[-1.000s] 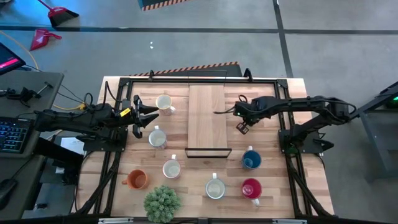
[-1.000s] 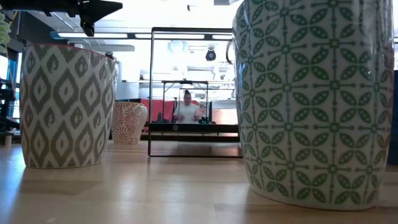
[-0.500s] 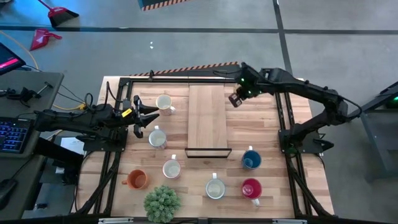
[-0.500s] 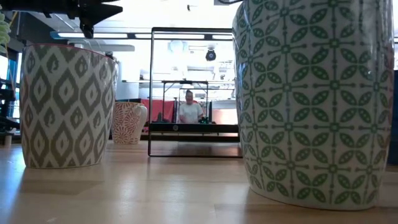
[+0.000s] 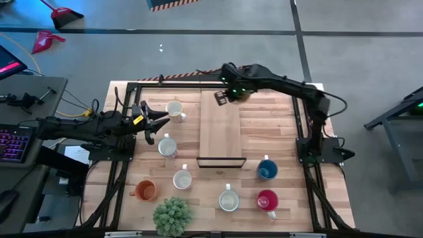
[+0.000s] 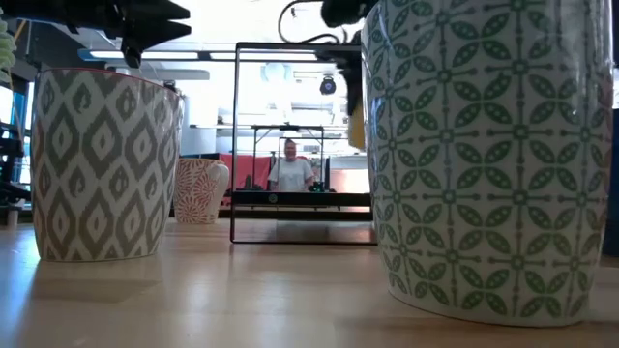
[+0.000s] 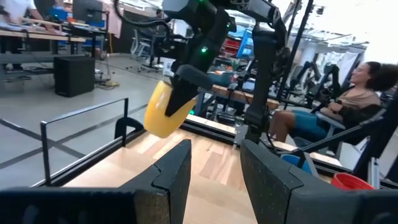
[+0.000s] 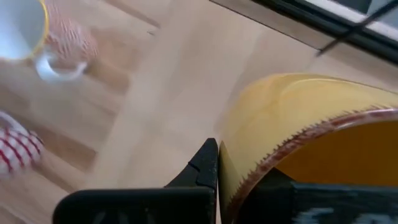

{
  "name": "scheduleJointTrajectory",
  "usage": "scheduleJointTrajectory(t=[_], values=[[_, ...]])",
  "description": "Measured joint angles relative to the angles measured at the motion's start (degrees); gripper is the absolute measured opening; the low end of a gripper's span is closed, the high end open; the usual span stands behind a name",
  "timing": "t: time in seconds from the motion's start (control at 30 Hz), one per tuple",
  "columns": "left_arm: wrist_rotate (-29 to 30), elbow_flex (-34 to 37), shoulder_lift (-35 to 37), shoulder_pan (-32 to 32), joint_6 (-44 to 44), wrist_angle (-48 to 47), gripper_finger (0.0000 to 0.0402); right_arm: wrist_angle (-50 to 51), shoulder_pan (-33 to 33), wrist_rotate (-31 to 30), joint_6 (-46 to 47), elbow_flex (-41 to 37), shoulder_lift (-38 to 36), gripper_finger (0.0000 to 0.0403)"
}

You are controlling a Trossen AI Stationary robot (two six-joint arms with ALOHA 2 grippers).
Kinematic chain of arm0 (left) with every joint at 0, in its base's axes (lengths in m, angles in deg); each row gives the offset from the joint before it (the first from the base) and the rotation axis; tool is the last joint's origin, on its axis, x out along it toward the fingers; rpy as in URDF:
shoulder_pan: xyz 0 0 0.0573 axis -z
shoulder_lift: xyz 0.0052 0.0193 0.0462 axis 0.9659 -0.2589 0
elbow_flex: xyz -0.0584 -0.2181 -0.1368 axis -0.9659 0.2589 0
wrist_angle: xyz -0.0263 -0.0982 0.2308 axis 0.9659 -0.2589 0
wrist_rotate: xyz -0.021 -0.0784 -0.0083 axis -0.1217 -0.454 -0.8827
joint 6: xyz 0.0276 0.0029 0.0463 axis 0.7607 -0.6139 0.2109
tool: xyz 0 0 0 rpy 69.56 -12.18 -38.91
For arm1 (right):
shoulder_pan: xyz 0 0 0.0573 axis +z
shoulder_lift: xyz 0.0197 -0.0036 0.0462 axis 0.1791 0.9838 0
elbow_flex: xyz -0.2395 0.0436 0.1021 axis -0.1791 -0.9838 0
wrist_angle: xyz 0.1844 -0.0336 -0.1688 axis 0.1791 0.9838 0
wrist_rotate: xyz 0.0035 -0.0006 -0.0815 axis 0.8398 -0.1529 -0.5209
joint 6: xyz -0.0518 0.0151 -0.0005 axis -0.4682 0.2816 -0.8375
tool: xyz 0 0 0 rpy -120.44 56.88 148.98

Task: Place coffee mugs
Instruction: Put the yellow cup on the shelf

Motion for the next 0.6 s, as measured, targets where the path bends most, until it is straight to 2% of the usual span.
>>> scheduleJointTrajectory(t=[0.3,0.5,0.6], values=[[0.3,0.0,0.1,0.0,0.0,0.0,0.0129,7.9,0.5,2.0,5.2,13.3,13.0,0.0],[0.3,0.0,0.1,0.0,-0.4,0.0,0.0129,8.9,0.3,2.3,7.0,16.3,17.2,0.0],[0.2,0.0,0.1,0.0,-0.5,0.0,0.0129,8.9,-0.3,0.5,7.2,16.2,17.8,0.0]])
